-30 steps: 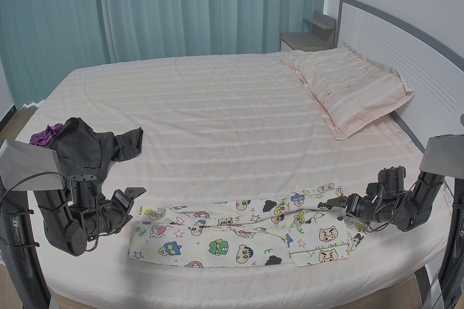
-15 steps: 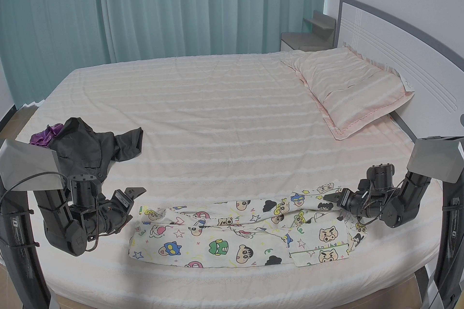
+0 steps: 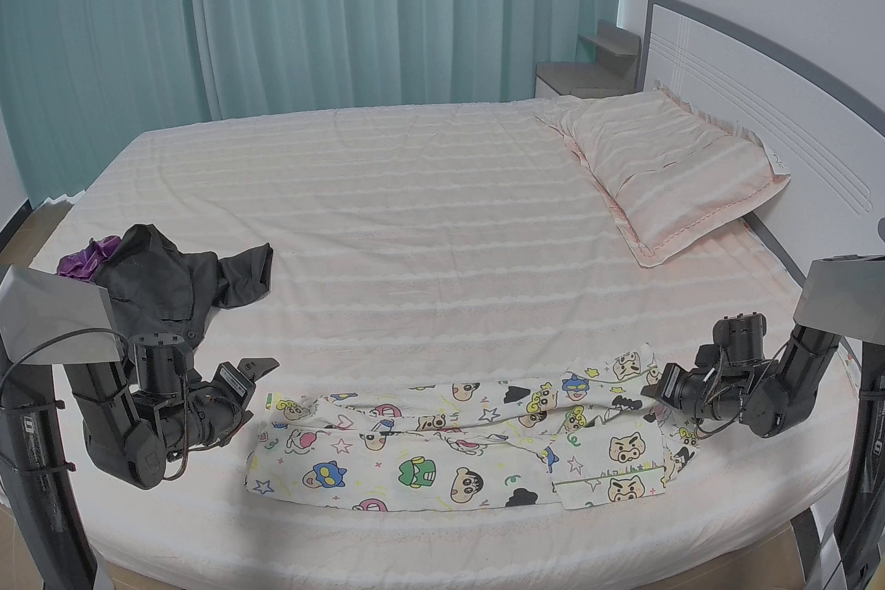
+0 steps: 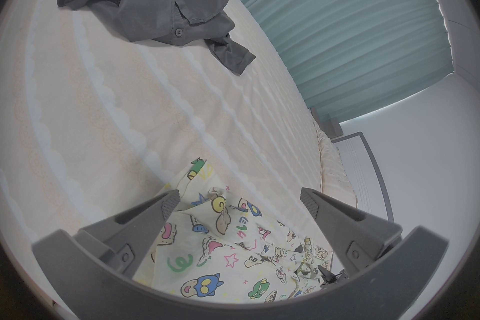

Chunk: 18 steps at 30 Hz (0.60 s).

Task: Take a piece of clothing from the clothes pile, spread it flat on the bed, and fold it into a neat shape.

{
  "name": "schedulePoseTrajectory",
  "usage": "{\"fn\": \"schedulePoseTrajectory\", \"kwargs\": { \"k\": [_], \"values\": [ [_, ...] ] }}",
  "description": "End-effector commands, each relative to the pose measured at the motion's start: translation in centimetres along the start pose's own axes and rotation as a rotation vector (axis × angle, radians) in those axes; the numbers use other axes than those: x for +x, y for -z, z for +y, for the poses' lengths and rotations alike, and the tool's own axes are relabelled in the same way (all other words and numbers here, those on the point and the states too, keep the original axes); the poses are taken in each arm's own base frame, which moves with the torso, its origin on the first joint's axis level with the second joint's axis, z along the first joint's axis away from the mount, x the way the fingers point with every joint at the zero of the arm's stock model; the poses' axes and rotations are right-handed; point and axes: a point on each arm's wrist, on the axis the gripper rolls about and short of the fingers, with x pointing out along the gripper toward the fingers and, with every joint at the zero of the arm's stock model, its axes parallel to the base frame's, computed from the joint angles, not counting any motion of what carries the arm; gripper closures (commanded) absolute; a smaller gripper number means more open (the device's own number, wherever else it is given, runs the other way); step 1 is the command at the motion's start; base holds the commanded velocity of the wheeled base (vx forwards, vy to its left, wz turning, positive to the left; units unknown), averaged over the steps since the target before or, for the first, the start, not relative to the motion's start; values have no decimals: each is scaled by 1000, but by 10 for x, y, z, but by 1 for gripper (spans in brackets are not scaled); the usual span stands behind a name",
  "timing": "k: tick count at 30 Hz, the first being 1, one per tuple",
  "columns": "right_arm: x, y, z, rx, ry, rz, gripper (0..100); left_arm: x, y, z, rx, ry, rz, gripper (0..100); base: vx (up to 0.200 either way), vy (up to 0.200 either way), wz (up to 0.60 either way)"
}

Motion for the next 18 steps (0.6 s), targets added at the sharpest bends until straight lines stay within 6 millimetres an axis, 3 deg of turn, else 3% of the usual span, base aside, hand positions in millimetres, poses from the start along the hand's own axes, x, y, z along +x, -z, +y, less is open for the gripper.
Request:
{"fn": "schedulePoseTrajectory", "kwargs": {
  "k": [1, 11, 12, 18],
  "values": [
    [-12, 1, 1, -6, 23, 32, 100, 0, 0, 0, 0, 0, 0, 0, 0, 0, 0],
    [-13, 2, -12, -42, 66, 61, 100, 0, 0, 0, 0, 0, 0, 0, 0, 0, 0],
    [-13, 3, -12, -56, 69, 67, 0, 0, 0, 0, 0, 1, 1, 0, 0, 0, 0],
    [-15, -1, -10, -68, 60, 37, 0, 0, 0, 0, 0, 1, 1, 0, 0, 0, 0]
  ]
}}
